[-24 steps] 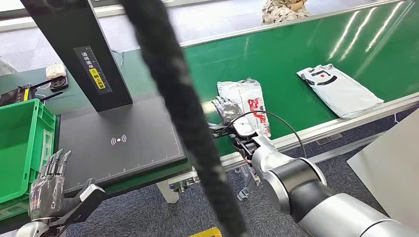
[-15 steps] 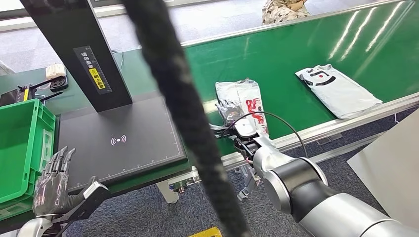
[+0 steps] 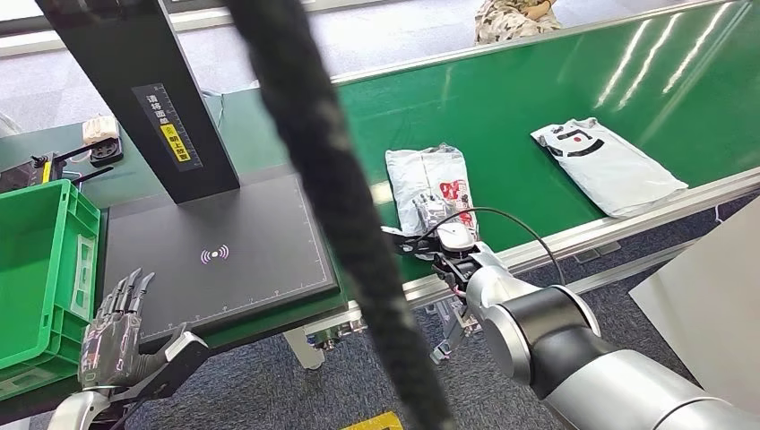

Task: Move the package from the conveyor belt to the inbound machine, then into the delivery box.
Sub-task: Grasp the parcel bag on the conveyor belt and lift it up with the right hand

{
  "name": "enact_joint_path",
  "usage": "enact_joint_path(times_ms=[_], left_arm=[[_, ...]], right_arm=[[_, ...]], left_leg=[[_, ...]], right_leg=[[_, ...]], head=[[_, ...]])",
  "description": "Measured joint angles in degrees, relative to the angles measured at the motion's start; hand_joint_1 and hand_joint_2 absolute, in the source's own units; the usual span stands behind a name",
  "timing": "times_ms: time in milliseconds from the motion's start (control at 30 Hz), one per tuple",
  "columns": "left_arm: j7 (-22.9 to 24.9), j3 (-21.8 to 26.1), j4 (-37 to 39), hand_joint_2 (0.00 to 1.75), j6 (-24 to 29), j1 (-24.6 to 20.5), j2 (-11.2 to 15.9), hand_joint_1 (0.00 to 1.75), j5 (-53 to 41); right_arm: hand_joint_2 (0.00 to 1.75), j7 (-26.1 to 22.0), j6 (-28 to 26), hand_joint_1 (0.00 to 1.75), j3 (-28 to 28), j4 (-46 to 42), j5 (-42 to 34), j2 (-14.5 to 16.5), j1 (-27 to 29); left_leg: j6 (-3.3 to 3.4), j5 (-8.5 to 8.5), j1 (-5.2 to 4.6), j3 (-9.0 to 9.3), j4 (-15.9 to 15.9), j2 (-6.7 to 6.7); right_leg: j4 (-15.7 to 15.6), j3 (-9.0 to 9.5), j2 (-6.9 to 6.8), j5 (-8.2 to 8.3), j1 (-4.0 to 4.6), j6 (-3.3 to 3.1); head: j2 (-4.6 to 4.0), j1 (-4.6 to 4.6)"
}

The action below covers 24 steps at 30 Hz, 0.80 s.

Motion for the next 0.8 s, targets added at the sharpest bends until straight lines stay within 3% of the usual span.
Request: enact_joint_path(times_ms=[300, 567, 800], left_arm=[[0.0, -0.3, 0.6, 0.00, 0.3, 0.0, 0.1, 0.00, 0.4], [0.0, -0.5, 0.3, 0.00, 0.3, 0.7, 0.1, 0.00, 0.7], [0.2, -0.9, 0.2, 0.00, 0.3, 1.0, 0.1, 0.00, 0.7]], right_arm=[[0.00, 0.8, 1.1, 0.00, -0.2, 1.0, 0.3, -0.1, 0.2], [0.00, 4.2, 6.5, 0.00, 0.2, 1.4, 4.5, 0.4, 0.3], [0.00, 4.9, 7.5, 0.00, 1.0, 1.4, 5.3, 0.8, 0.3]], left_leg=[[0.00, 0.00, 0.00, 0.00, 0.0, 0.00], [0.00, 0.00, 0.00, -0.01, 0.0, -0.01], [0.00, 0.00, 0.00, 0.00, 0.0, -0.01]], right_leg=[[0.0, 0.01, 0.00, 0.00, 0.00, 0.00], [0.0, 0.02, -0.02, 0.00, 0.00, 0.00], [0.0, 0.04, -0.03, 0.00, 0.00, 0.00]], head=[[0.00, 0.00], [0.00, 0.00], [0.00, 0.00]])
